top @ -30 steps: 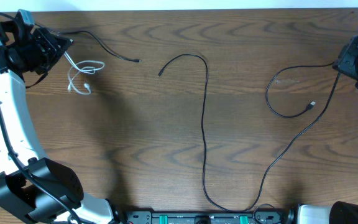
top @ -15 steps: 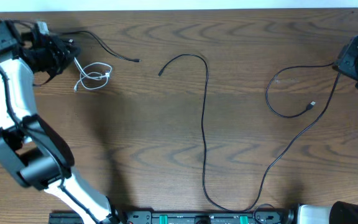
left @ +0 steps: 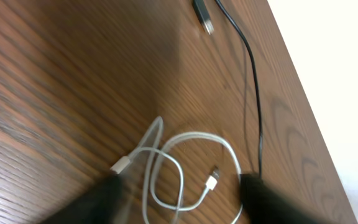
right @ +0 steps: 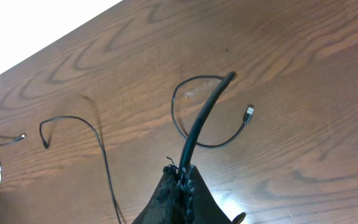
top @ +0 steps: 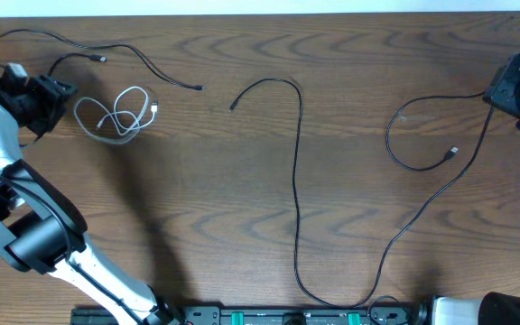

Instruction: Untangle cables

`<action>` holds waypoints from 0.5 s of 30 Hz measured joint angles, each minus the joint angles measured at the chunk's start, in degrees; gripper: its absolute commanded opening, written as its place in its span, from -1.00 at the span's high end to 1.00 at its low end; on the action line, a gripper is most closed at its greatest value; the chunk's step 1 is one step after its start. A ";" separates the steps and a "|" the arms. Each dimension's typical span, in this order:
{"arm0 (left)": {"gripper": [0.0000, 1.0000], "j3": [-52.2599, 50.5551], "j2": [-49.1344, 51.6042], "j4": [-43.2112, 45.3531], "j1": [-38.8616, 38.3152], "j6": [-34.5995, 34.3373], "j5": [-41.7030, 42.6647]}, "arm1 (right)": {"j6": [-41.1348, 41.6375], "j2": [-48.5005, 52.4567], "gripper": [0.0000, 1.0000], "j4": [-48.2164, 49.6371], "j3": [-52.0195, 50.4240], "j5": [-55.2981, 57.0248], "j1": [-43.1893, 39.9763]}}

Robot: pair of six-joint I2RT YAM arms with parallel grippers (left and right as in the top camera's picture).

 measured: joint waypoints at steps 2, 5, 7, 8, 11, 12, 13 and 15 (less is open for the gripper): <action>-0.99 0.00 0.09 0.81 0.52 -0.13 -0.50 | 0.00 0.00 0.98 0.00 0.00 0.00 0.00; -0.99 0.00 0.09 1.95 0.83 -0.04 -0.83 | 0.00 0.00 0.98 -0.04 0.00 0.00 0.00; -0.99 0.00 0.09 1.92 0.96 -0.04 -0.83 | 0.00 0.00 0.98 -0.17 0.00 0.00 0.02; -0.99 0.00 0.09 1.81 1.05 -0.07 -0.83 | 0.00 0.00 0.98 -0.26 0.00 0.00 0.00; -1.00 0.00 0.09 1.86 1.46 -0.90 -0.55 | 0.00 0.00 0.98 -0.63 0.00 0.00 0.00; -0.99 0.00 0.09 2.10 1.64 -1.22 -0.04 | 0.00 0.00 0.98 -0.66 0.00 -0.02 0.00; -0.99 0.00 0.09 2.34 1.70 -1.62 0.52 | 0.00 0.00 0.97 -0.66 0.00 0.00 0.00; -1.00 0.00 -0.07 3.91 1.81 -2.67 2.47 | -0.02 0.00 0.96 -0.68 0.00 0.00 0.00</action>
